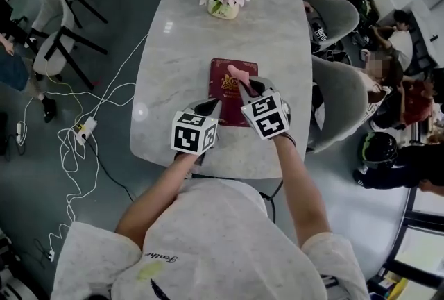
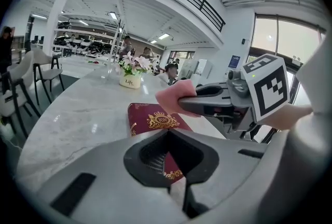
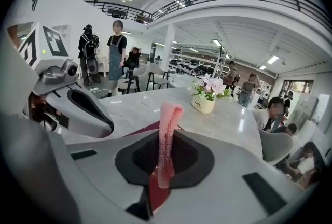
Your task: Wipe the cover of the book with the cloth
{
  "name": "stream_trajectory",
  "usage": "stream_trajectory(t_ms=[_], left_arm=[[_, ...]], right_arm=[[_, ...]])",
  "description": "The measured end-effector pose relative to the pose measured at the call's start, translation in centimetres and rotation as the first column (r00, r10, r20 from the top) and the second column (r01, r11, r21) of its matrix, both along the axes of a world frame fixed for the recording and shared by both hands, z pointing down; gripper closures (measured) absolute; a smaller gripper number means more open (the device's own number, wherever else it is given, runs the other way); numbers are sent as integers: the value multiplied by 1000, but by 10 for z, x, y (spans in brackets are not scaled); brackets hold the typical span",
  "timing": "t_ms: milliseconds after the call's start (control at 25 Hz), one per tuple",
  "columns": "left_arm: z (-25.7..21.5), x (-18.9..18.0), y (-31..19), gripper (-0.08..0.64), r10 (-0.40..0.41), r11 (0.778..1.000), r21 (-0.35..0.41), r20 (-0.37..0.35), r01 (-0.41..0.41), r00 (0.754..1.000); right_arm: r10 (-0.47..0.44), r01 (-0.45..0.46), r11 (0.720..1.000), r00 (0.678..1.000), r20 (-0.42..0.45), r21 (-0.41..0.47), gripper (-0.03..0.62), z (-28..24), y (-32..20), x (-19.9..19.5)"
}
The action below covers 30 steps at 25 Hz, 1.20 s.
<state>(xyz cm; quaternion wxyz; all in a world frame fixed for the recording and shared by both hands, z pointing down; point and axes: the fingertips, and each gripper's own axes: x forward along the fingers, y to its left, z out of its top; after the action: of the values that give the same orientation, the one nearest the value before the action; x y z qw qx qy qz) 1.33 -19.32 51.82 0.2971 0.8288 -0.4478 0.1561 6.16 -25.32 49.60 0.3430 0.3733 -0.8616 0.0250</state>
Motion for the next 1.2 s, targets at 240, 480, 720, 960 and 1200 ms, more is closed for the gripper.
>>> stream_trajectory(t_ms=[240,480,720,960,1200], left_arm=[[1,-7,-5,552,-41,999,-6,6,41,999],[3,-11,-12,552,-68,998,-11,13,68,998],[7,-16,-16,552,-100,995,-20,29,100,995],[12,-20,-15,552,-119,992,-33,40,120,992],[12,-29,-10,552,-143,989,-40,45,144,989]], right_arm=[[-41,41,999,999,-5,11,572,-1,-22,-10],[-60,60,998,998,-13,1,572,10,-45,-16],[-87,87,996,996,-24,-17,572,25,-62,-21],[-120,118,993,992,-40,-30,572,40,-72,-34],[-154,149,986,986,-67,-72,571,59,-68,-47]])
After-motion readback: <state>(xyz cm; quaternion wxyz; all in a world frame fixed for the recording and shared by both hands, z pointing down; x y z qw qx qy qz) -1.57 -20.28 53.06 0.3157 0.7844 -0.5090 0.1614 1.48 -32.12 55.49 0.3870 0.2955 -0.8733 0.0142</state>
